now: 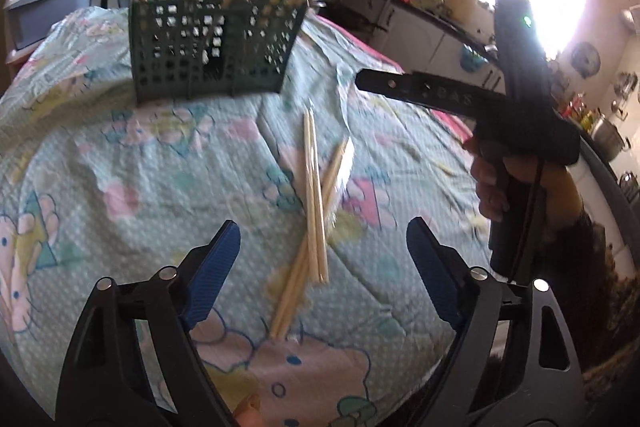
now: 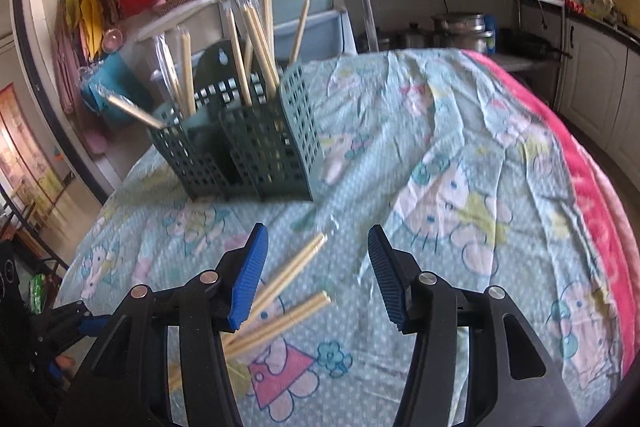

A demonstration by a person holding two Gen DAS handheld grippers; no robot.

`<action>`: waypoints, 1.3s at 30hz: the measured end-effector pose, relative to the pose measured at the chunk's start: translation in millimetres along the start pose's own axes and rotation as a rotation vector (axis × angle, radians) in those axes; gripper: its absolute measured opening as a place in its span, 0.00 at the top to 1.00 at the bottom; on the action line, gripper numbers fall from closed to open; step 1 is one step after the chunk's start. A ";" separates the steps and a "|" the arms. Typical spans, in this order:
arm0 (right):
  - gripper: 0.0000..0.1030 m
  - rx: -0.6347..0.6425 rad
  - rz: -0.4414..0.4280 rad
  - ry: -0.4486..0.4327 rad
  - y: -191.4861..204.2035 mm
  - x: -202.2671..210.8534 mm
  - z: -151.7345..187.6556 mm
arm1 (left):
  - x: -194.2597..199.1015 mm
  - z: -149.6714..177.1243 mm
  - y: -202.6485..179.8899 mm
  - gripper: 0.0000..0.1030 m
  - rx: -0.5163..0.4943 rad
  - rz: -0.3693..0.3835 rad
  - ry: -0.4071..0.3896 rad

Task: Organize utensils
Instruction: 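Close the left gripper on a loose chopstick while the right gripper grasps another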

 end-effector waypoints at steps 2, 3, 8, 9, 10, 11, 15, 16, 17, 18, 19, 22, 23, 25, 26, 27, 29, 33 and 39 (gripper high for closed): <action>0.52 -0.006 -0.004 0.018 -0.3 -3.3 5.9 | -2.3 5.2 -2.4 0.30 -0.011 0.001 0.016; 0.52 -0.009 -0.006 0.025 -0.8 -4.6 8.2 | -3.6 8.2 -3.1 0.31 -0.016 0.002 0.024; 0.53 -0.005 -0.020 0.060 2.0 -9.5 21.4 | -11.4 20.0 -6.5 0.43 -0.032 -0.004 0.056; 0.54 -0.001 -0.023 0.071 2.7 -10.8 24.6 | -12.9 21.1 -6.9 0.44 -0.036 -0.009 0.060; 0.54 0.000 -0.026 0.079 2.7 -12.2 26.4 | -14.4 21.3 -6.8 0.49 -0.040 -0.013 0.062; 0.55 0.001 -0.032 0.090 3.3 -14.0 29.4 | -16.4 21.9 -6.9 0.53 -0.043 -0.018 0.065; 0.59 -0.022 -0.070 0.129 4.8 -19.8 39.5 | -24.5 23.7 -7.5 0.59 -0.043 -0.020 0.081; 0.61 -0.031 -0.078 0.137 5.0 -21.0 41.0 | -25.3 23.9 -7.3 0.60 -0.040 -0.020 0.083; 0.62 -0.039 -0.084 0.147 4.4 -22.9 42.8 | -26.5 23.6 -6.6 0.61 -0.033 -0.018 0.081; 0.63 -0.043 -0.086 0.156 3.9 -24.6 44.7 | -27.2 23.6 -6.2 0.62 -0.030 -0.018 0.080; 0.64 -0.045 -0.078 0.165 1.9 -27.5 47.2 | -27.3 23.1 -4.6 0.66 -0.027 -0.023 0.078; 0.64 -0.062 -0.073 0.176 -1.3 -32.3 49.7 | -30.1 21.6 -0.8 0.71 -0.014 -0.024 0.079; 0.64 -0.073 -0.076 0.179 -2.1 -34.0 50.2 | -30.4 21.7 -0.1 0.73 -0.014 -0.025 0.079; 0.64 -0.078 -0.076 0.177 -1.7 -36.4 50.7 | -31.9 21.3 0.9 0.76 -0.017 -0.029 0.082; 0.64 -0.082 -0.076 0.177 -3.0 -37.7 50.3 | -32.7 21.1 1.7 0.78 -0.016 -0.030 0.083; 0.64 -0.086 -0.078 0.178 -2.7 -39.0 50.3 | -33.8 20.7 2.5 0.79 -0.016 -0.030 0.085; 0.65 -0.088 -0.079 0.177 -3.6 -40.3 49.5 | -32.8 22.0 4.6 0.84 -0.016 -0.033 0.087; 0.65 -0.124 -0.080 0.175 -7.0 -44.1 46.3 | -29.6 24.7 9.4 0.89 -0.008 -0.034 0.090; 0.65 -0.128 -0.056 0.171 -7.7 -52.3 41.7 | -22.4 27.7 11.0 0.90 0.015 -0.011 0.092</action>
Point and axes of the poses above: each gripper's, at about its wrist camera, not at the fingertips, and x roughly against the way its jaws point, y to its left, z to its underside, the point moved 10 cm from there along -x, roughly the way its jaws point, and after that the axes turned 4 degrees about -x, right-handed, at the moved point
